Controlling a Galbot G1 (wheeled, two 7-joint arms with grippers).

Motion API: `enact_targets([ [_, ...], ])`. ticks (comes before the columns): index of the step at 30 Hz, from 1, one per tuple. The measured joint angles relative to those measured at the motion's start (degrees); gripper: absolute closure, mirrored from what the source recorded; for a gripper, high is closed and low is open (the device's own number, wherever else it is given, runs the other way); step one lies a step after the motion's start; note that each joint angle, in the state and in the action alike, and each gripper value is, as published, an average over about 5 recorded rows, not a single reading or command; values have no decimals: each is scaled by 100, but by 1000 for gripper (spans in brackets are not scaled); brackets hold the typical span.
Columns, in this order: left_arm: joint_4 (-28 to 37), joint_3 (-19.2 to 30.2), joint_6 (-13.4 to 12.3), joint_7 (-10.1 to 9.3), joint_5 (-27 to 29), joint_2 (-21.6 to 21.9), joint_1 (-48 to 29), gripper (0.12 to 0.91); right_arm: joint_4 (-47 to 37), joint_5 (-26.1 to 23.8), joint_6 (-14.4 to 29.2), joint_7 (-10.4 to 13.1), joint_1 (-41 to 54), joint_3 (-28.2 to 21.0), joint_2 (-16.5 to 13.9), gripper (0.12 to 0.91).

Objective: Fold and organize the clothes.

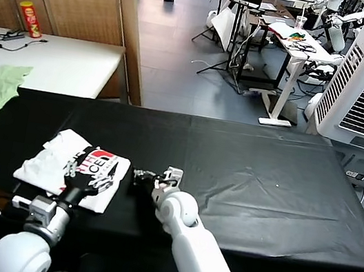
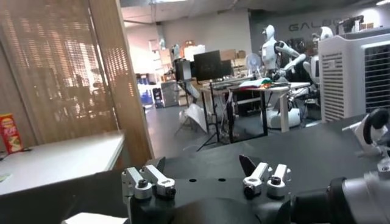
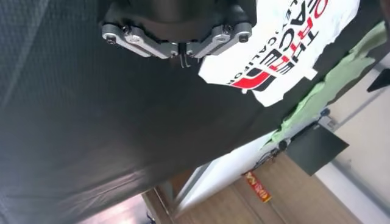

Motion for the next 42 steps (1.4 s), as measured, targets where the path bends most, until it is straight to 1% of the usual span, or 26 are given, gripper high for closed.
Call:
enact_targets([
  [4,-10,-58,-8,-1,9,-21,57,232,101,-130,0,-12,-47,-42,-1,902],
  [6,-2,-79,-16,-1,10,-22,65,232,217,-142,-22,31,-74,-50,-4,893],
  [7,8,-85,-19,-1,10,-22,61,232,289,-125,-41,60,-83,-54,-5,874],
  [9,40,-84,-25,-1,10,-23,40,232,447,-29,-95,123,-82,-62,-7,803],
  [10,61,-80,-26,-1,10,-24,24,232,519,47,-121,155,-75,-67,-8,755],
  [11,82,-74,-27,-1,8,-24,7,232,576,134,-149,185,-65,-70,-8,690],
  [13,123,-62,-28,-2,-3,-25,-34,232,646,316,-206,237,-37,-77,-8,590],
  [14,141,-59,-29,-3,-11,-25,-55,232,661,388,-229,253,-22,-86,-8,523],
  [17,177,-62,-30,-9,-31,-23,-102,232,665,507,-263,268,32,-123,-16,363],
  [18,184,-63,-32,-12,-33,-22,-107,232,658,518,-262,269,48,-133,-26,319],
  [20,195,-66,-37,-15,-34,-24,-104,232,637,530,-258,269,72,-144,-57,257],
  [23,209,-66,-47,-16,-25,-38,-90,232,608,533,-251,269,88,-150,-98,231],
  [31,212,-64,-61,-18,-4,-52,-54,232,657,549,-260,275,55,-133,-137,227],
  [37,167,-93,-102,-18,42,-72,54,232,909,678,-504,436,-62,-97,-241,227],
  [42,166,-99,-130,-18,63,-98,70,232,1124,749,-532,443,-124,-114,-356,227],
])
